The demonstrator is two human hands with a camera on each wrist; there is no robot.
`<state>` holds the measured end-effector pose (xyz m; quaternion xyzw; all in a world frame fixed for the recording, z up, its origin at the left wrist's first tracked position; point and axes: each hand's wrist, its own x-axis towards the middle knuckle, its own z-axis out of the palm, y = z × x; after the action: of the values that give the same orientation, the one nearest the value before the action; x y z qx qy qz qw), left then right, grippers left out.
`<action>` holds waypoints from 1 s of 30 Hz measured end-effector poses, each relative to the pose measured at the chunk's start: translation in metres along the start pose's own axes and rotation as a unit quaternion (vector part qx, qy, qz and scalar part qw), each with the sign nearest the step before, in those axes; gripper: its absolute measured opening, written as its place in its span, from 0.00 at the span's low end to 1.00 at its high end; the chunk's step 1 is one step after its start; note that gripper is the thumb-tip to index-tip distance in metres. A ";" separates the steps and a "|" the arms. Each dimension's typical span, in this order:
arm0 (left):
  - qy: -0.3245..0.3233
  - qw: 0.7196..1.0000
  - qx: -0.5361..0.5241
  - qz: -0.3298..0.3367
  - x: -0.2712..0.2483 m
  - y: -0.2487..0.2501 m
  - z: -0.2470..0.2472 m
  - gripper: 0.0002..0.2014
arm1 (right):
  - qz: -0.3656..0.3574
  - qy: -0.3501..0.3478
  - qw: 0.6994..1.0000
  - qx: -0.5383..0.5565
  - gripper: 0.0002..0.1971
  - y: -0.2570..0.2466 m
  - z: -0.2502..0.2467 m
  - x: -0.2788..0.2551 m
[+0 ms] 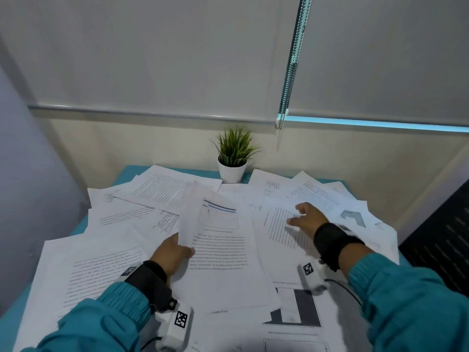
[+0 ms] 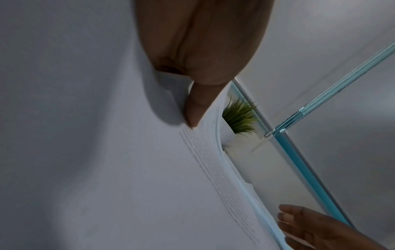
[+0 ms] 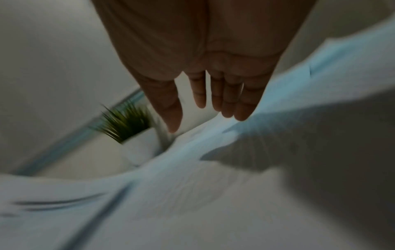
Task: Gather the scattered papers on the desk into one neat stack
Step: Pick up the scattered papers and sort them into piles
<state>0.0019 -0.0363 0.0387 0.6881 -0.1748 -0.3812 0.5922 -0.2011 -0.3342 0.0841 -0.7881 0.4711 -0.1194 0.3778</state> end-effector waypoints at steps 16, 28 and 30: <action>-0.042 0.999 -0.013 0.016 0.004 -0.019 -0.016 0.27 | 0.029 -0.112 0.923 -0.366 0.81 0.026 -0.022 0.070; -0.044 0.999 0.022 0.017 0.009 -0.023 -0.023 0.29 | 0.000 -0.103 0.936 -0.336 0.55 0.031 -0.030 0.087; -0.043 0.999 0.019 0.016 0.009 -0.024 -0.024 0.29 | -0.006 -0.113 0.934 -0.340 0.32 0.027 -0.034 0.083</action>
<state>0.0200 -0.0207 0.0136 0.6793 -0.2177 -0.3975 0.5772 -0.1939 -0.4269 0.0744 -0.8806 0.4327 0.1357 0.1373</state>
